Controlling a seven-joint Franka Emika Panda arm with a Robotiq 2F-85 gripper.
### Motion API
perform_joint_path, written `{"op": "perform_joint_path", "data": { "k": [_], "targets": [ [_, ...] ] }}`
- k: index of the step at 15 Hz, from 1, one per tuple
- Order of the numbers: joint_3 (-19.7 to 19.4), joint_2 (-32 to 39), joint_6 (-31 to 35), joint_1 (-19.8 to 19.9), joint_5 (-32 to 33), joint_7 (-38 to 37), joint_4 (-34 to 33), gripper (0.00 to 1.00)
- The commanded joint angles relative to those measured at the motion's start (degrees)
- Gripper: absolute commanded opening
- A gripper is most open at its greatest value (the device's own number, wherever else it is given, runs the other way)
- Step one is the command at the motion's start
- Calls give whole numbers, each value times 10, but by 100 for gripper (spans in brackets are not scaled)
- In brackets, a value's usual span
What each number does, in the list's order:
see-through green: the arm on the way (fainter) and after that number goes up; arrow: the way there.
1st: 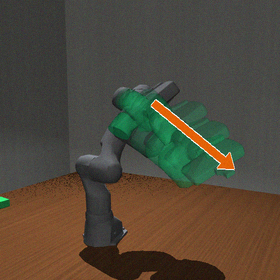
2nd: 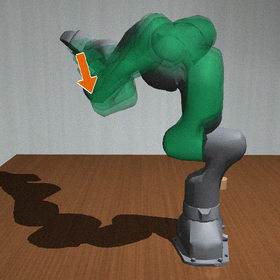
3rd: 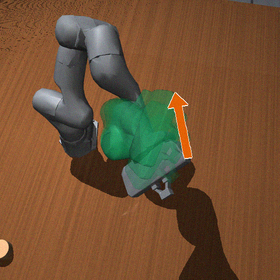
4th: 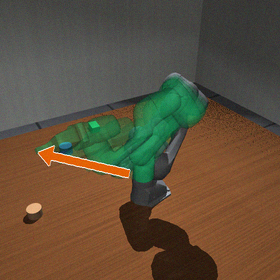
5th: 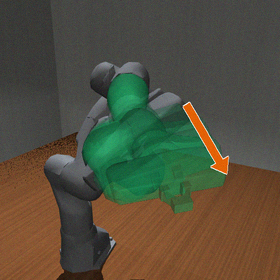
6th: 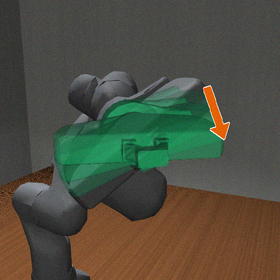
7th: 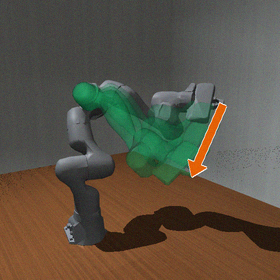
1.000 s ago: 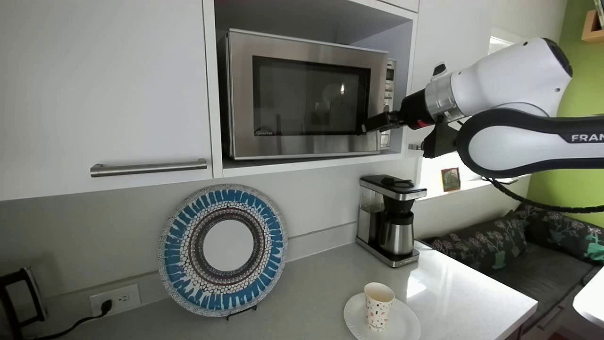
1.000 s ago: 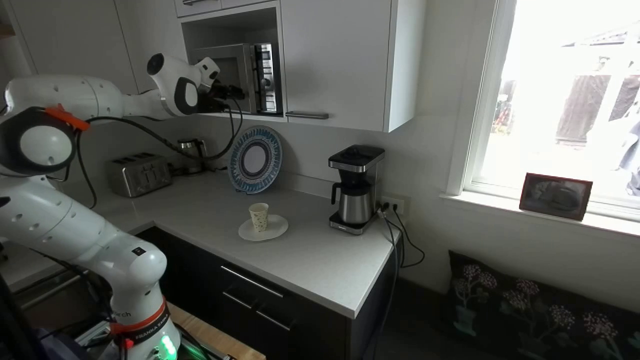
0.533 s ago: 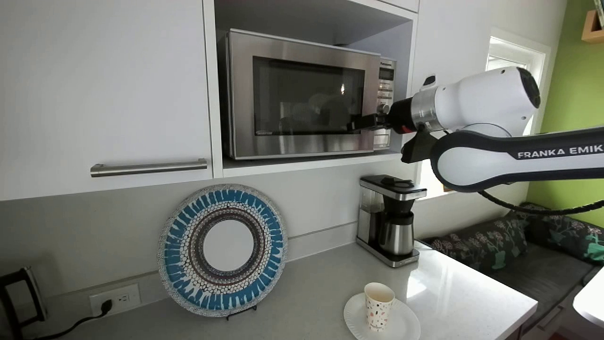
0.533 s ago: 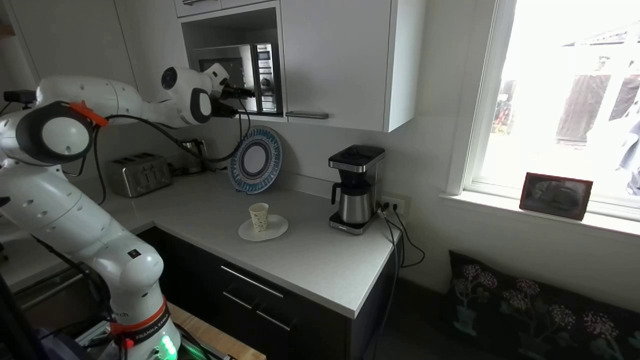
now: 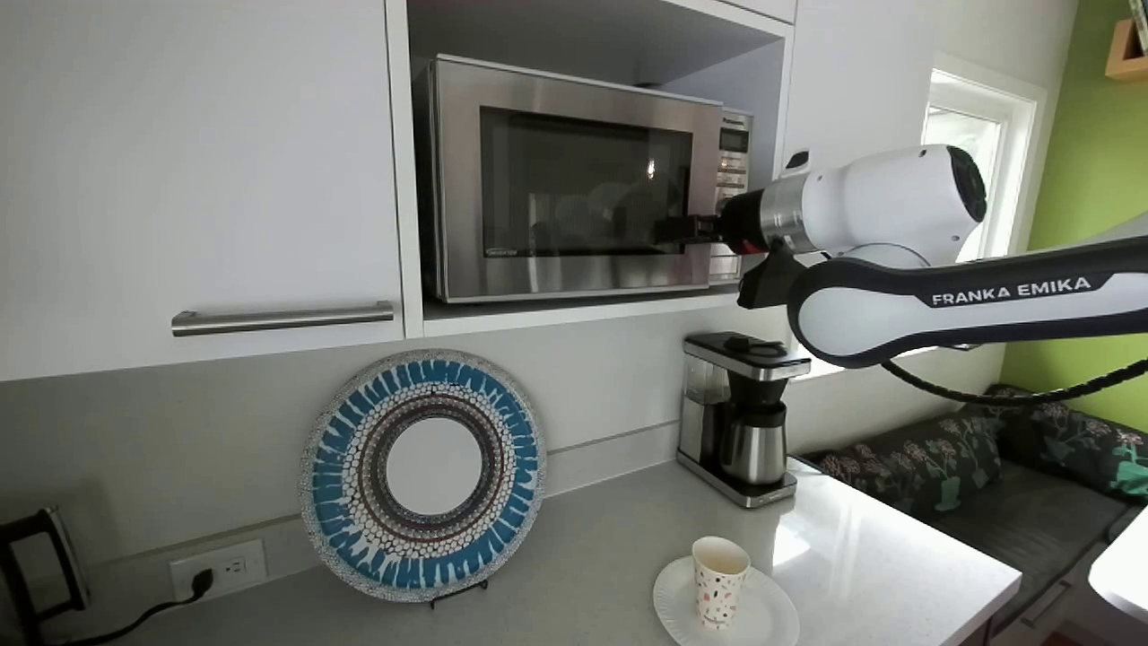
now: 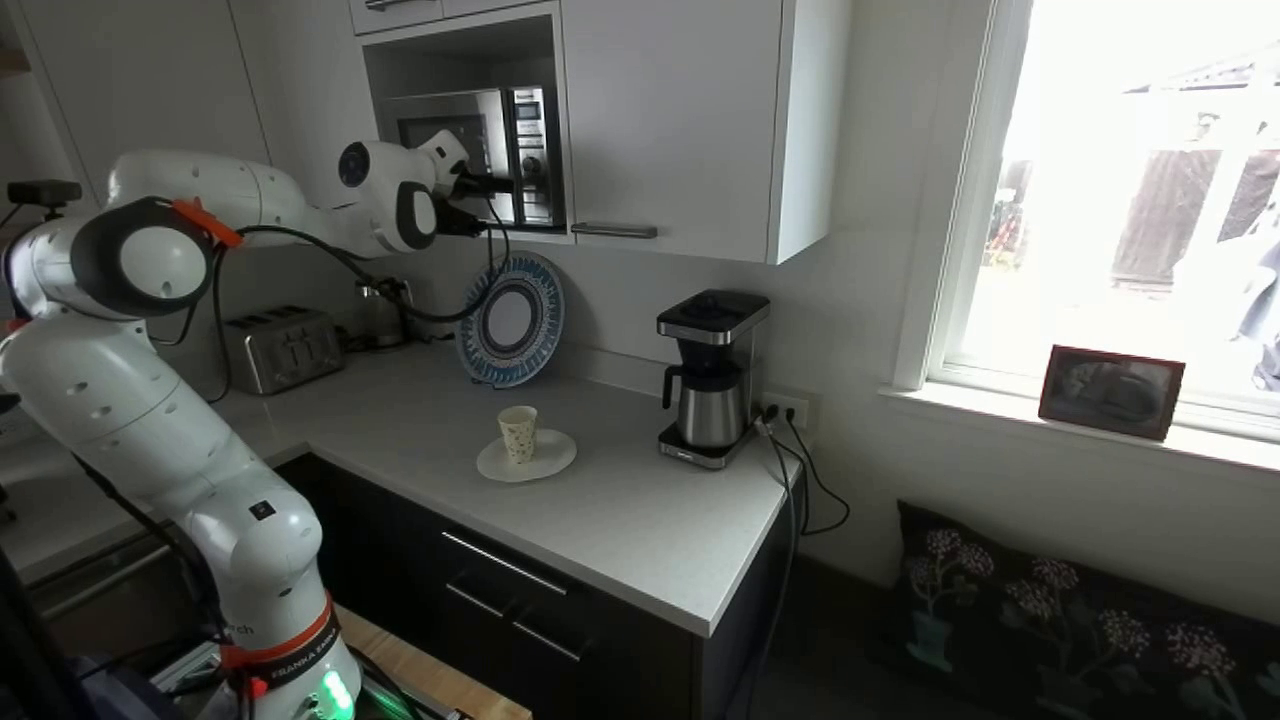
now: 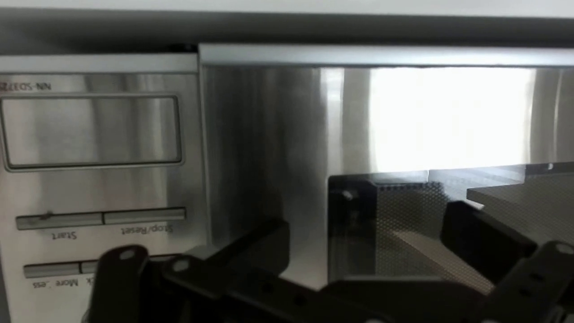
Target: Close the microwave door and press a middle bottom button on it
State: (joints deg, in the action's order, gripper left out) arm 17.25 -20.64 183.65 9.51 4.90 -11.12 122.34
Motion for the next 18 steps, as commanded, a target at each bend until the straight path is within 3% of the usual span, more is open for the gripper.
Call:
{"op": "perform_joint_path", "data": {
  "k": [1, 2, 8, 18],
  "targets": [
    [53, 12, 14, 60, 5, -35, -23, 100],
    [66, 9, 19, 75, 7, -42, -23, 100],
    [214, -6, 96, 256, -11, -78, -27, 100],
    [382, -21, 107, 451, -39, -113, -70, 100]
  ]
}}
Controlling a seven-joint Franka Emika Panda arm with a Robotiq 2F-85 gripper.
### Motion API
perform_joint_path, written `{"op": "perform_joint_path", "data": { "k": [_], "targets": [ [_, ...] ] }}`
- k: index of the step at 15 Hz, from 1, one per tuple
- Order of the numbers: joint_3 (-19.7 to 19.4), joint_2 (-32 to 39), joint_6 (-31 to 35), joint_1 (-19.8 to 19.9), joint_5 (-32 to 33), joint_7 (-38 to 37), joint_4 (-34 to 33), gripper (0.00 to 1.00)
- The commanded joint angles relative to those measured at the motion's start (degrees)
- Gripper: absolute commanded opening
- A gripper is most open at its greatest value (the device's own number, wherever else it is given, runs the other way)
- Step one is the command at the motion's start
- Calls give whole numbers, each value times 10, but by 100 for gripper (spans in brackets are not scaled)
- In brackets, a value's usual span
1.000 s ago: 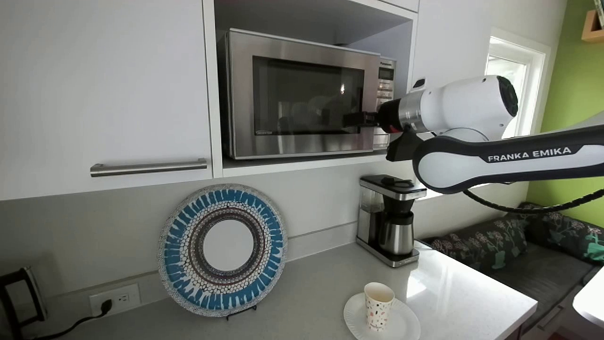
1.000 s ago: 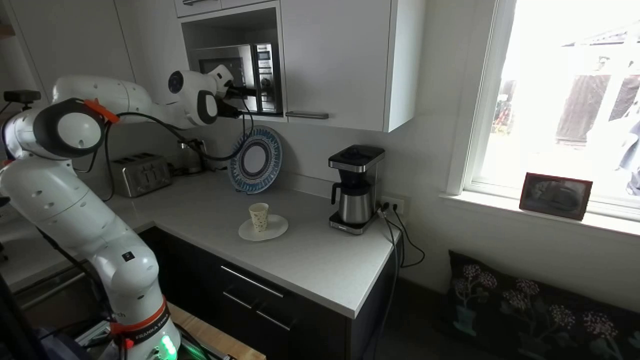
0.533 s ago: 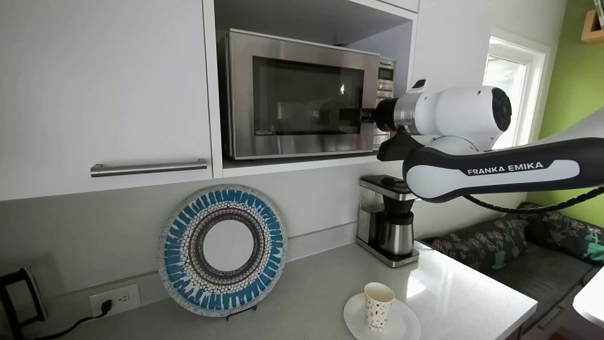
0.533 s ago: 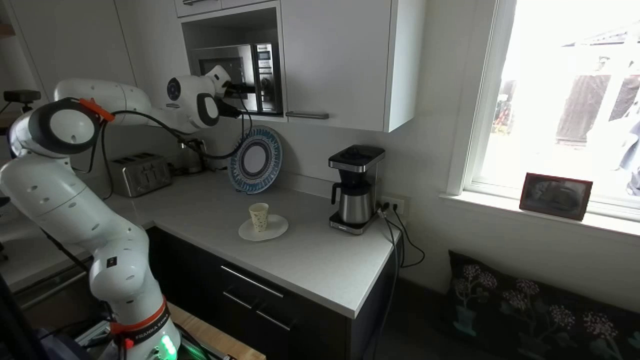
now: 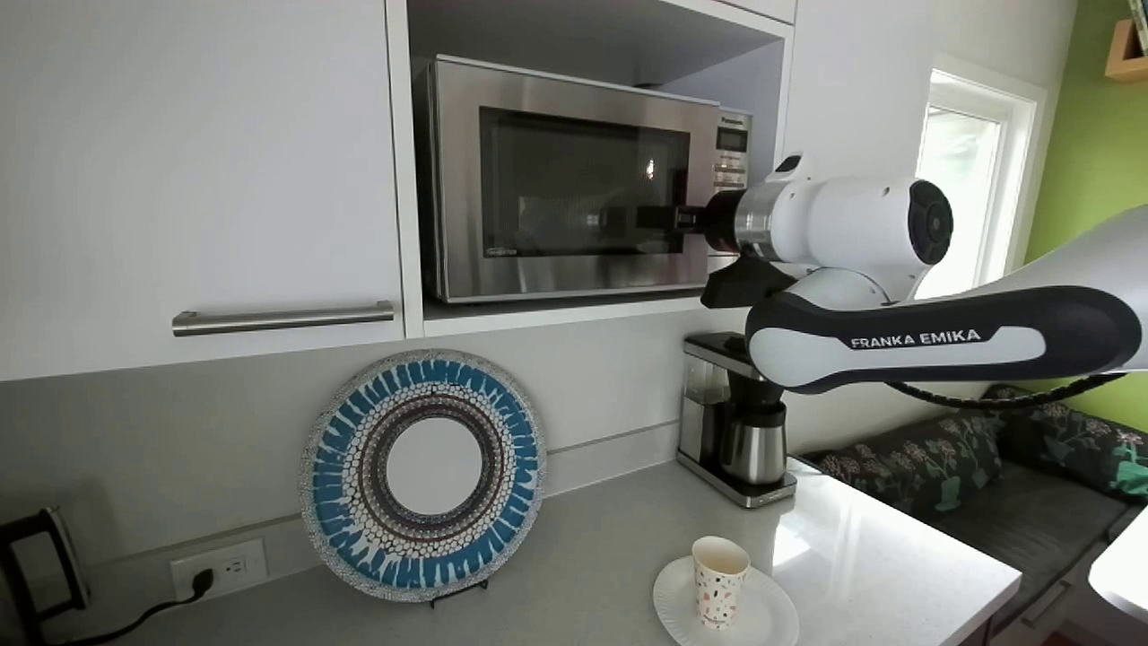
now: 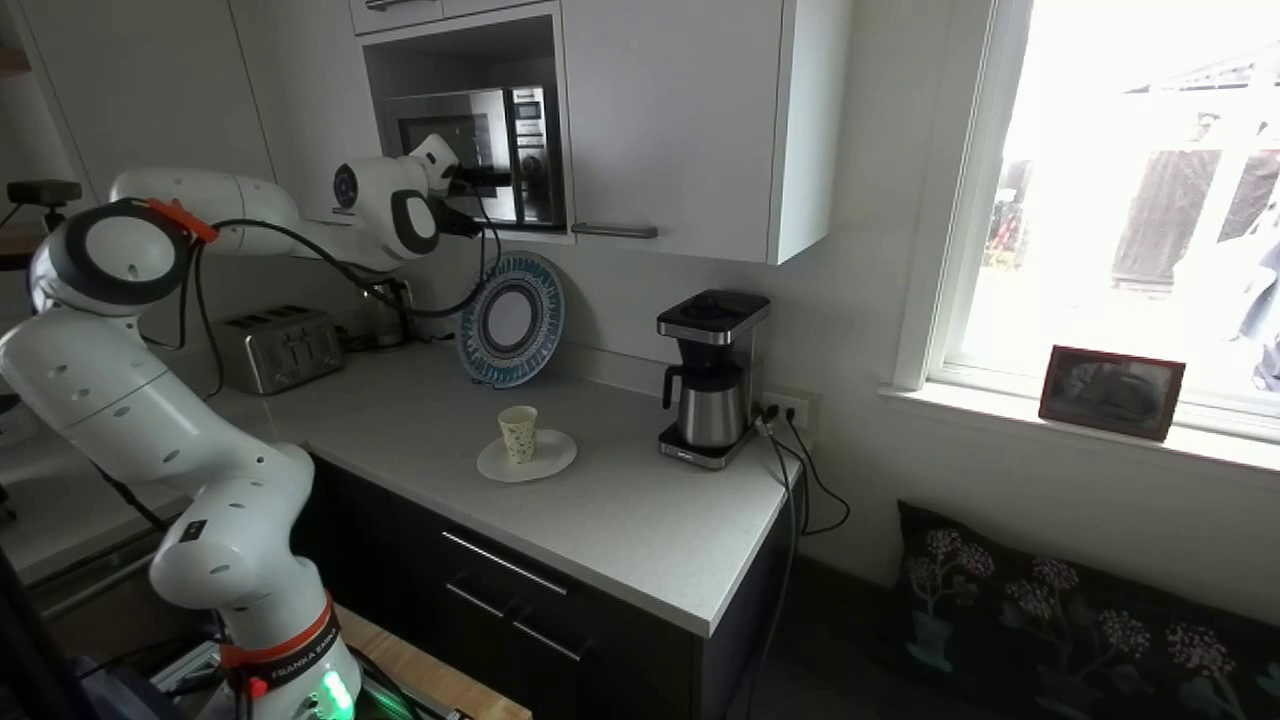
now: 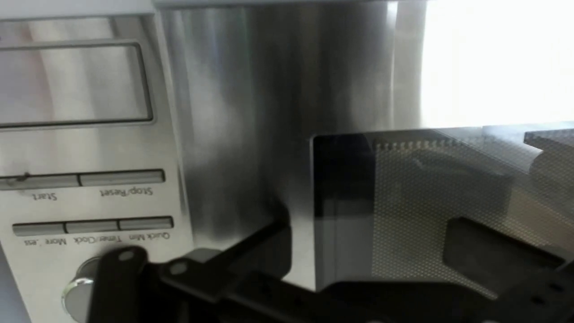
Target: Close the microwave door and press a middle bottom button on it
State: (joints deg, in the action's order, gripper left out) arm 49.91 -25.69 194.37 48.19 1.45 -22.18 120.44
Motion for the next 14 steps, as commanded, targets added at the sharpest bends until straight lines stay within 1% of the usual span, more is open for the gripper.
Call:
{"op": "perform_joint_path", "data": {
  "k": [1, 2, 3, 5, 6, 7, 10, 11, 12, 13, 14],
  "targets": [
    [66, 29, 0, 74, -5, -6, -55, 88],
    [75, 28, 0, 86, -4, -8, -58, 95],
    [85, 28, -1, 96, -2, -9, -63, 96],
    [101, 27, -1, 112, -3, -12, -66, 100],
    [103, 26, -6, 116, -3, -15, -68, 100],
    [96, 14, -20, 111, -6, -19, -64, 100],
    [52, -12, -82, 69, -6, -21, -45, 100],
    [31, -15, -115, 43, -6, -19, -42, 100],
    [16, -11, -140, 15, -37, 21, -43, 100],
    [-8, -15, -185, -10, -35, 20, -43, 100],
    [-23, -23, -220, -23, -32, 17, -46, 100]
  ]
}}
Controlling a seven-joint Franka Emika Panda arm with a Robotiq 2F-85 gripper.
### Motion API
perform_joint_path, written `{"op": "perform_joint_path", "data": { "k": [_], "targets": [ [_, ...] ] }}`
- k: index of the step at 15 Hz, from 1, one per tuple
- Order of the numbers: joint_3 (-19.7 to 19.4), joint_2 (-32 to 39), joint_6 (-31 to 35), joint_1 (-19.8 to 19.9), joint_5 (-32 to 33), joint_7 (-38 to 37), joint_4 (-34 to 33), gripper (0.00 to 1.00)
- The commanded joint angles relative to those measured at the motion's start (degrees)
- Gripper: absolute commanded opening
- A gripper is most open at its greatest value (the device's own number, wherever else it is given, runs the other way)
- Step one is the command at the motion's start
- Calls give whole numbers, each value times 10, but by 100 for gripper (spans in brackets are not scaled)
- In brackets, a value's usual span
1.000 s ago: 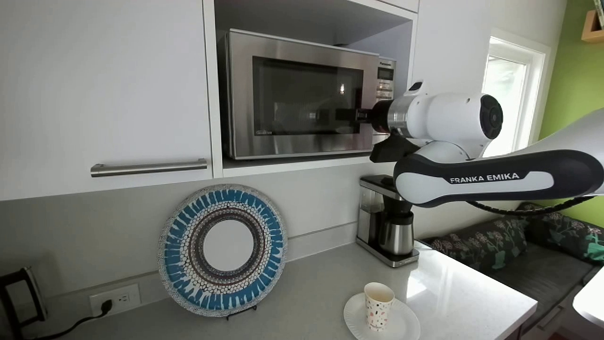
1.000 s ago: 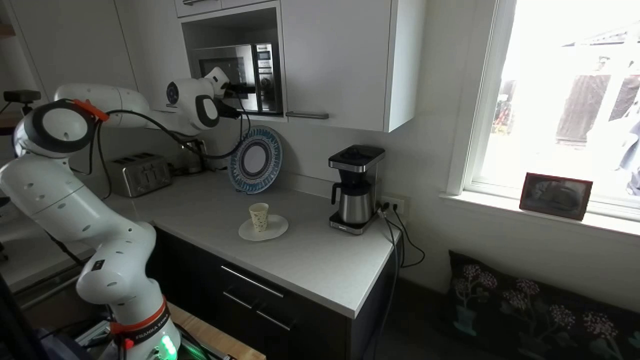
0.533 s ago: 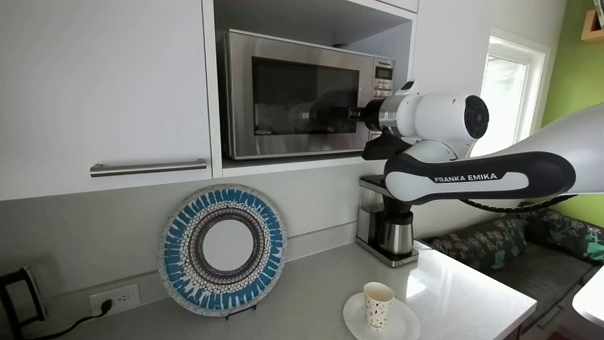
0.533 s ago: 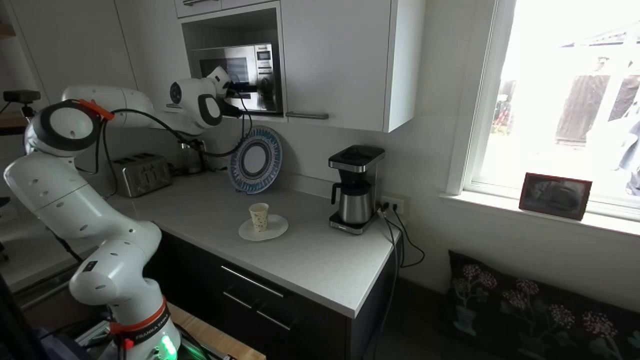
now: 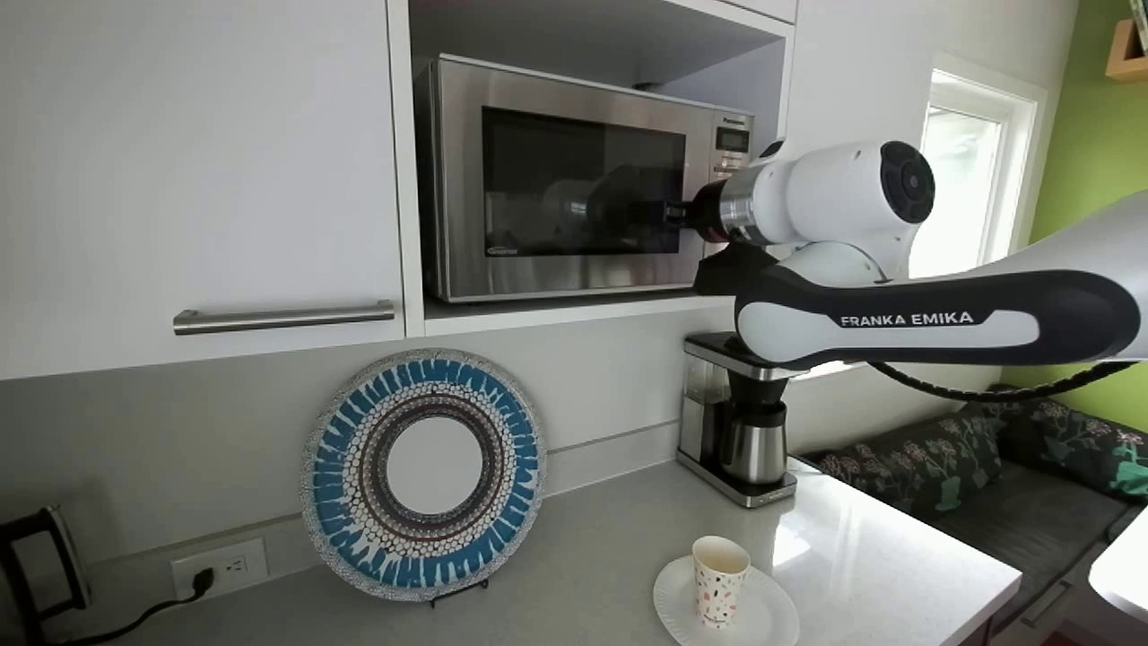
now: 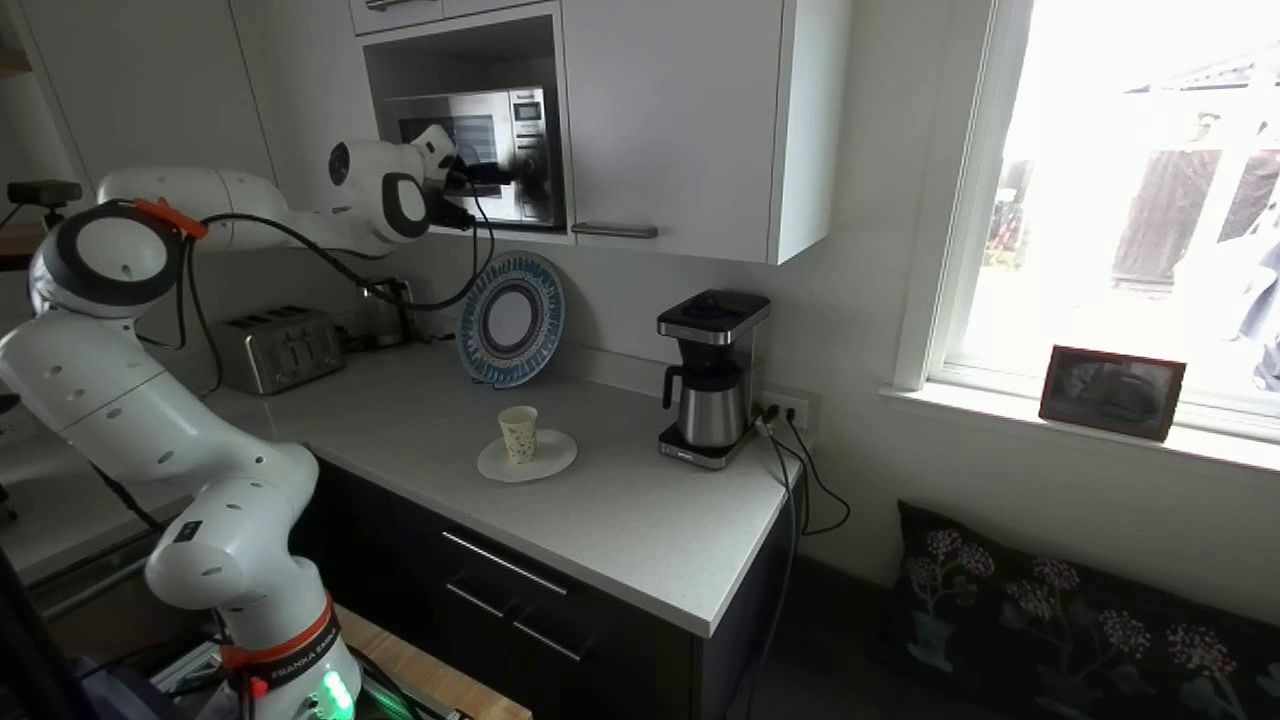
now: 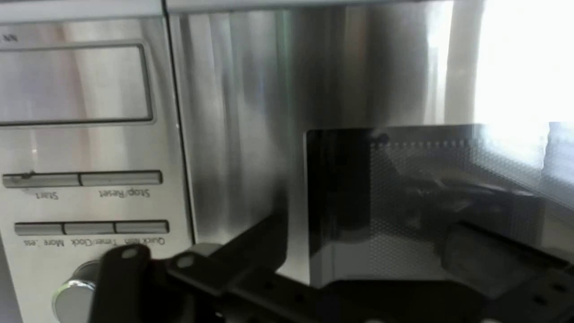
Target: Close the microwave door and press a middle bottom button on it
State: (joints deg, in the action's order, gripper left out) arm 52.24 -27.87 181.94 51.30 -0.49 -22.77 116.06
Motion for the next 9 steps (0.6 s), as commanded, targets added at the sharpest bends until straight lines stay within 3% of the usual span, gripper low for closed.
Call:
{"op": "perform_joint_path", "data": {
  "k": [1, 5, 9],
  "targets": [
    [-71, 0, -138, -79, -4, 26, -7, 100],
    [-145, -7, -244, -142, 40, 10, -12, 100],
    [-237, -6, -315, -246, 71, 20, -5, 100]
  ]
}}
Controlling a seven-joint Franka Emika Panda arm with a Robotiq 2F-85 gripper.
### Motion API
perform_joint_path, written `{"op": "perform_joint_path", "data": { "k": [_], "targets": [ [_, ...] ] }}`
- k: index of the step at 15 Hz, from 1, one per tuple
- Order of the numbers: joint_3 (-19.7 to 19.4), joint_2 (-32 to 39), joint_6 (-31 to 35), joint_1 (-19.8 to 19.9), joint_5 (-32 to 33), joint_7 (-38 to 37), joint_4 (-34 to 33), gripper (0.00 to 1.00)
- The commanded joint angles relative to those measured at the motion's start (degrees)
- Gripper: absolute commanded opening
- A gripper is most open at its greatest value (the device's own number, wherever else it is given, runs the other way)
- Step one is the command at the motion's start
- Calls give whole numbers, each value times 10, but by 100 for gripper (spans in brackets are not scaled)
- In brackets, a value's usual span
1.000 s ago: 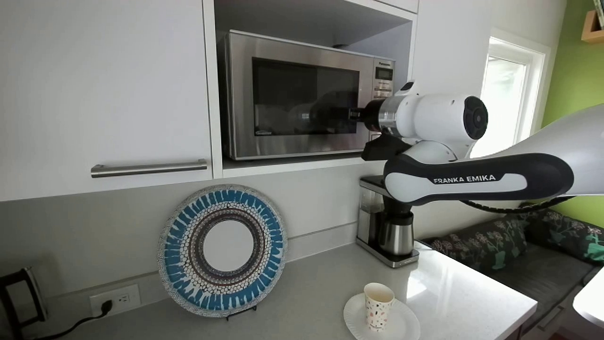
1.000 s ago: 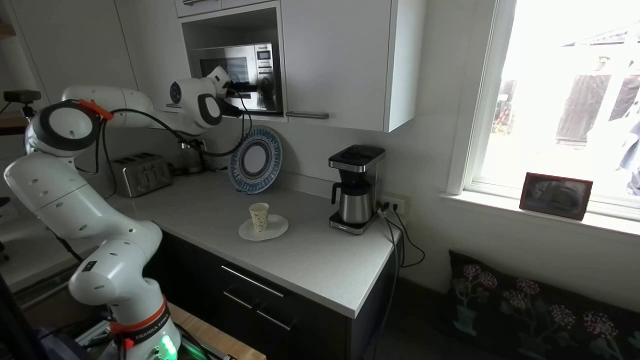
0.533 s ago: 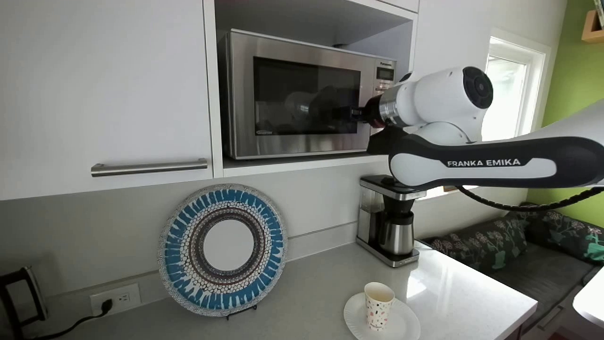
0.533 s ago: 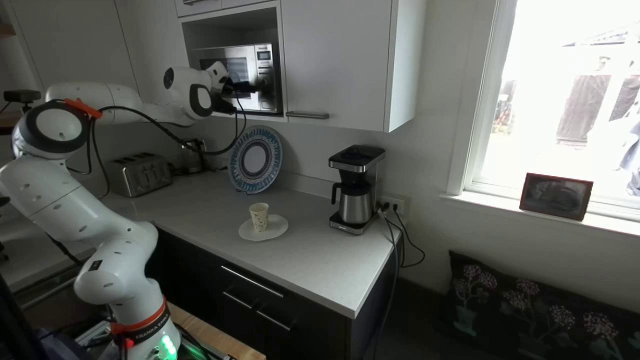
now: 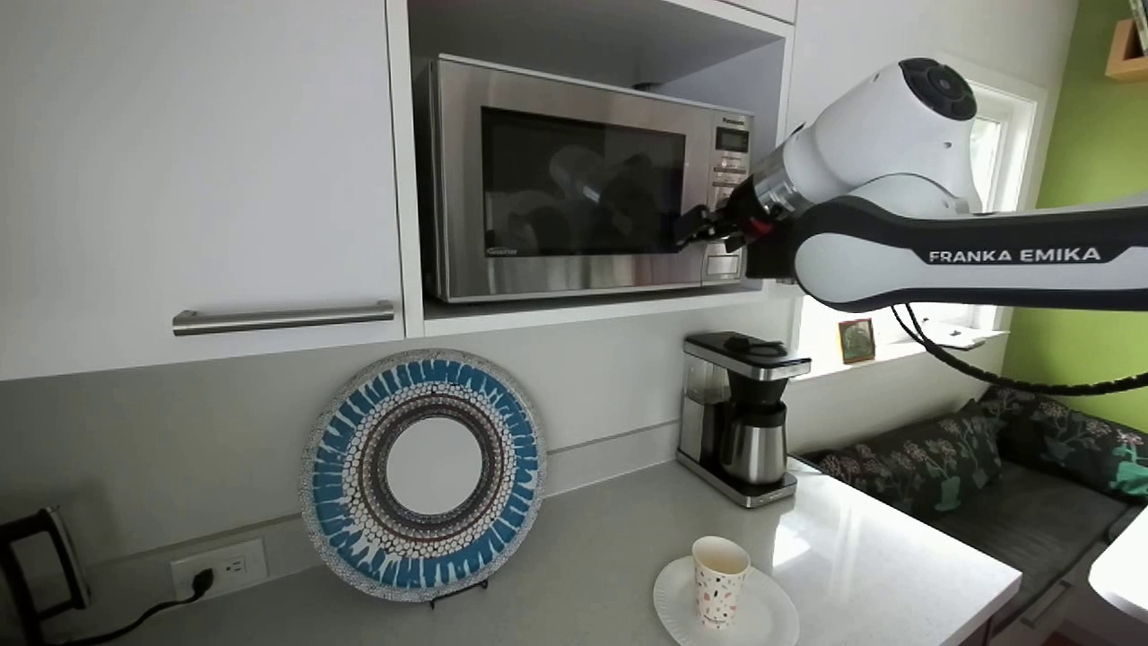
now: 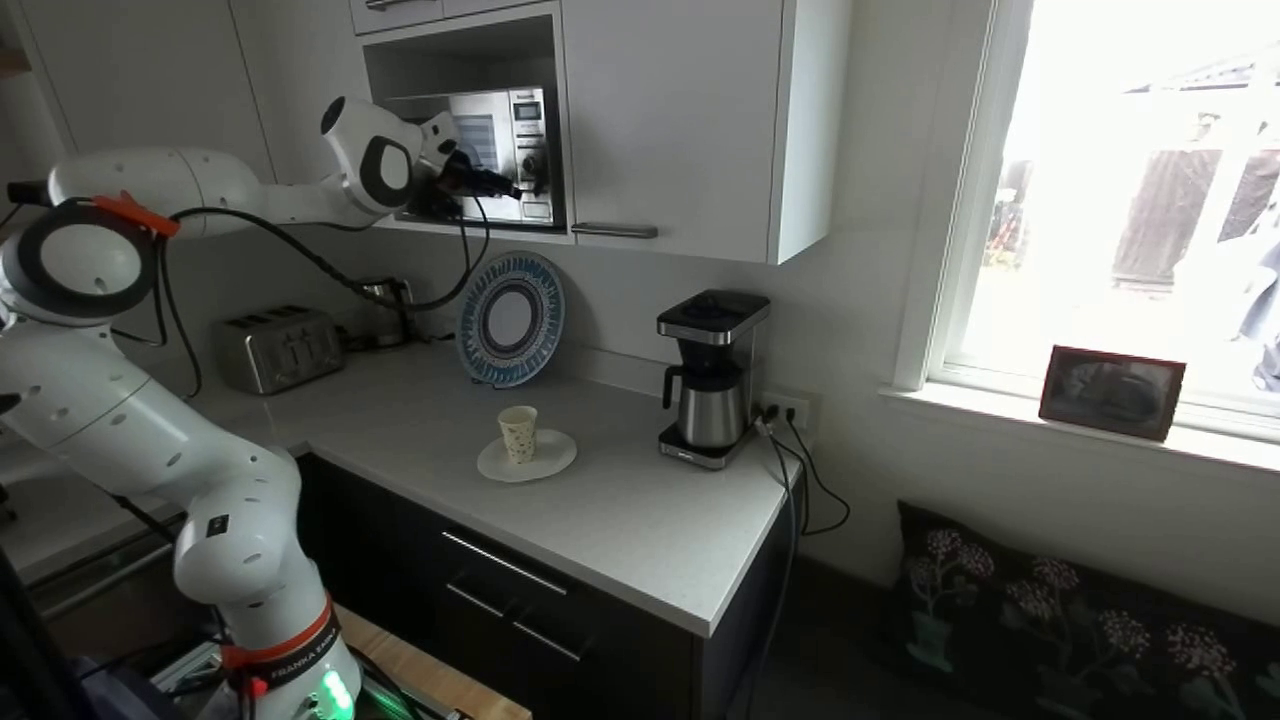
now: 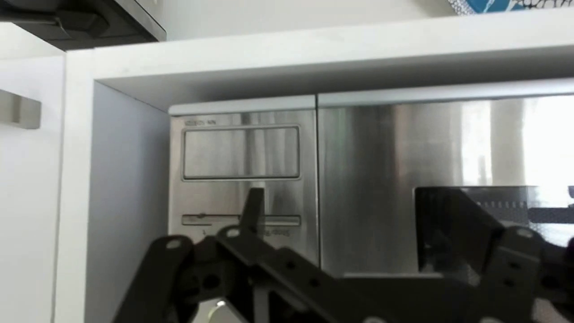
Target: Close the microwave door and press a middle bottom button on it
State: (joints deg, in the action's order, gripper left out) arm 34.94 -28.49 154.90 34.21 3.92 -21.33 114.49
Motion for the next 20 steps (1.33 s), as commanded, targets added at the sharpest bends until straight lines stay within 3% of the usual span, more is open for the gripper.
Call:
{"op": "perform_joint_path", "data": {
  "k": [1, 6, 10, 18, 20],
  "targets": [
    [-93, 1, -57, -108, 30, 13, 14, 100],
    [-202, -16, -49, -220, 40, 85, 43, 100],
    [-255, -33, -46, -271, 39, 150, 62, 100],
    [-309, -57, -32, -309, 34, 221, 86, 100],
    [-301, -44, -45, -301, 36, 206, 64, 100]
  ]
}}
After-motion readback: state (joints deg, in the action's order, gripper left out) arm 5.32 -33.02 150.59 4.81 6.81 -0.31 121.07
